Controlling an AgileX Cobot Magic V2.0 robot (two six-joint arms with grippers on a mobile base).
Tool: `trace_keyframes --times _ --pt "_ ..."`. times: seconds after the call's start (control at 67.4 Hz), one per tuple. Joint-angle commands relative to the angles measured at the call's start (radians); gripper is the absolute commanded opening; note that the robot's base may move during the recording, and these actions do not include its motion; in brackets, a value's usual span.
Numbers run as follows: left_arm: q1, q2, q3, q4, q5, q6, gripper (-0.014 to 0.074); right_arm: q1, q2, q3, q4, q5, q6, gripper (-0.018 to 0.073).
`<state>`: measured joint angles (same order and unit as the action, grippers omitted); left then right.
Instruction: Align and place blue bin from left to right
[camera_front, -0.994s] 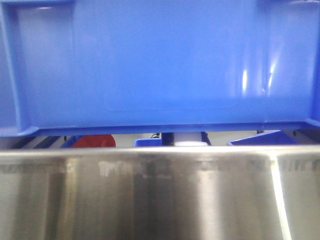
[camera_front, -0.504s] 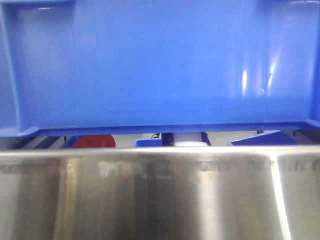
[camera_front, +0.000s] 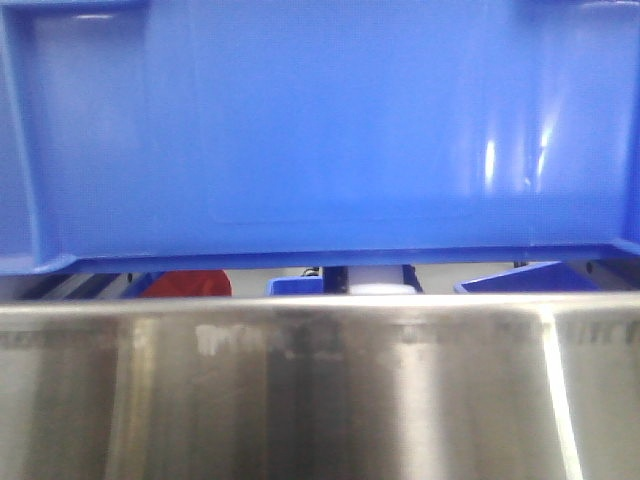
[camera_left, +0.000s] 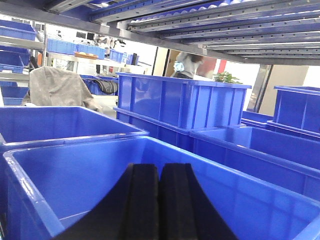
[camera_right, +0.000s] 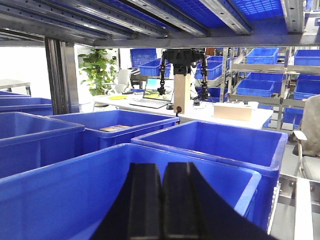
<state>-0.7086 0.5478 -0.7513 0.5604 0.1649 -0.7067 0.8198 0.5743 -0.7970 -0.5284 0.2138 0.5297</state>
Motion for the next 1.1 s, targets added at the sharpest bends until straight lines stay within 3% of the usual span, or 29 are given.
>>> trace_keyframes --times 0.0,1.083 --pt "-0.007 -0.005 0.001 0.005 -0.025 0.001 -0.0111 0.002 -0.006 0.001 -0.012 -0.012 -0.009 -0.0079" --pt "-0.007 -0.005 0.001 0.005 -0.025 0.001 -0.0111 0.002 -0.006 0.001 -0.012 -0.012 -0.009 -0.0079"
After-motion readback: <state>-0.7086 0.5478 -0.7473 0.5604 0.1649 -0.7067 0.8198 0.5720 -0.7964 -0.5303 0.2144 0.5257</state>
